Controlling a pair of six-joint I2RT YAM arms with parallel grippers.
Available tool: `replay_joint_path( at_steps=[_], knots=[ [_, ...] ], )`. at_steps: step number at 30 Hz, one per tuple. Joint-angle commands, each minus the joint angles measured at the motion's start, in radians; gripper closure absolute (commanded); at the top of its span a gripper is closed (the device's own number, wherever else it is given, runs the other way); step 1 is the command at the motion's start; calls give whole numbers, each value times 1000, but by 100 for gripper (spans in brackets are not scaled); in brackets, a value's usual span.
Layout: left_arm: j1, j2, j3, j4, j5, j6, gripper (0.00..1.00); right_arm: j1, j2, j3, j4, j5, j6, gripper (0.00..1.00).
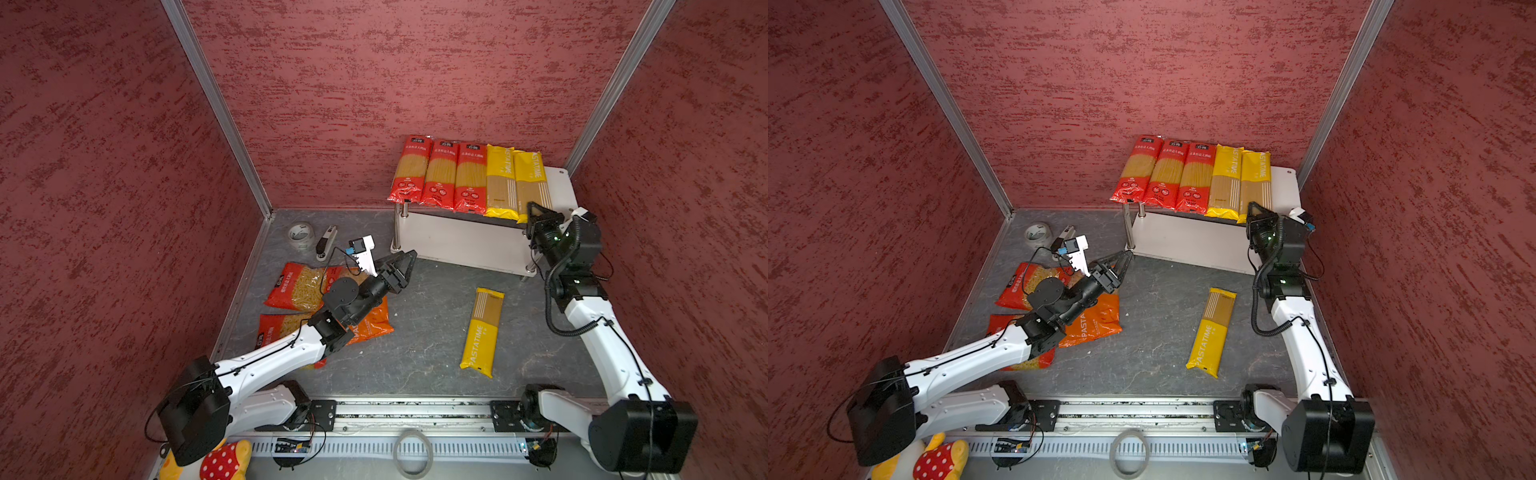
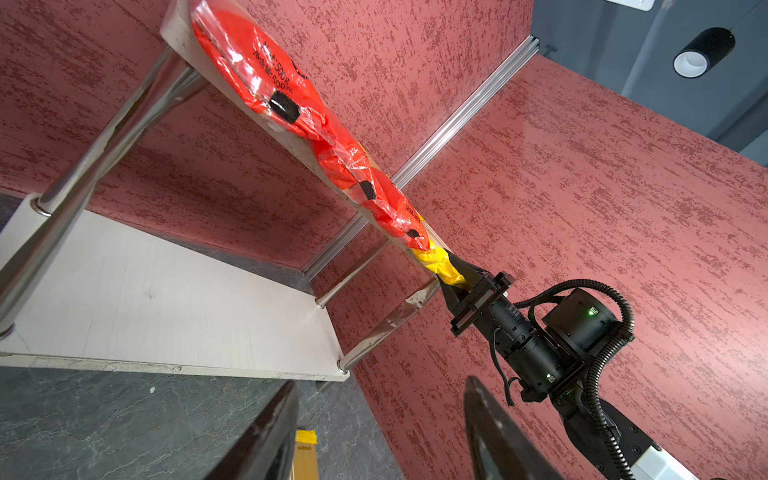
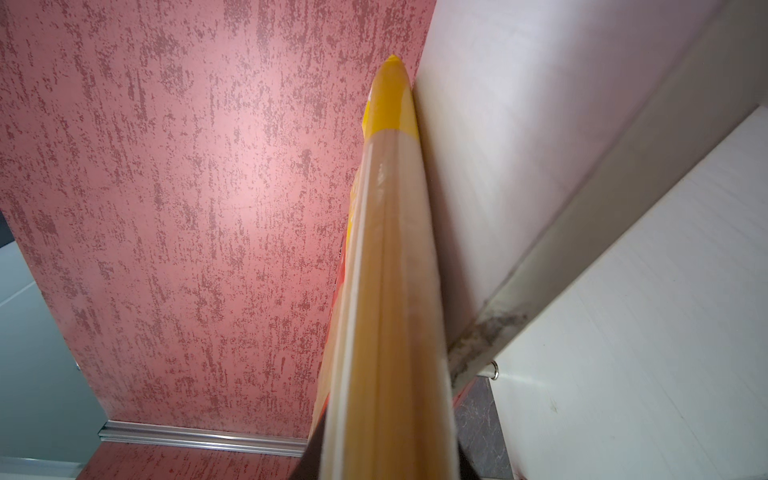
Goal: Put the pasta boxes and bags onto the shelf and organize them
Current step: 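Open the right gripper and draw it back from the shelf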
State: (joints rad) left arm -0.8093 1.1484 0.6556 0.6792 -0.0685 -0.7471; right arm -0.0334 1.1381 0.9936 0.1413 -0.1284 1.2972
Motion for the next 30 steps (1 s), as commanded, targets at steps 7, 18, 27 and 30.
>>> replay_joint_path(
  at_steps=[7, 18, 27, 30],
  knots=[
    [-11, 1, 1, -9, -2, 11, 37, 23, -12, 69, 37, -127, -58, 51],
    [-31, 22, 36, -34, -10, 33, 37, 65, -94, 4, -62, -189, -79, 39],
    [-74, 48, 23, -28, -35, 44, 37, 175, -166, -95, -98, -164, -107, 38],
    [-86, 57, 16, -29, -41, 45, 37, 200, -189, -120, -113, -144, -119, 38]
  ],
)
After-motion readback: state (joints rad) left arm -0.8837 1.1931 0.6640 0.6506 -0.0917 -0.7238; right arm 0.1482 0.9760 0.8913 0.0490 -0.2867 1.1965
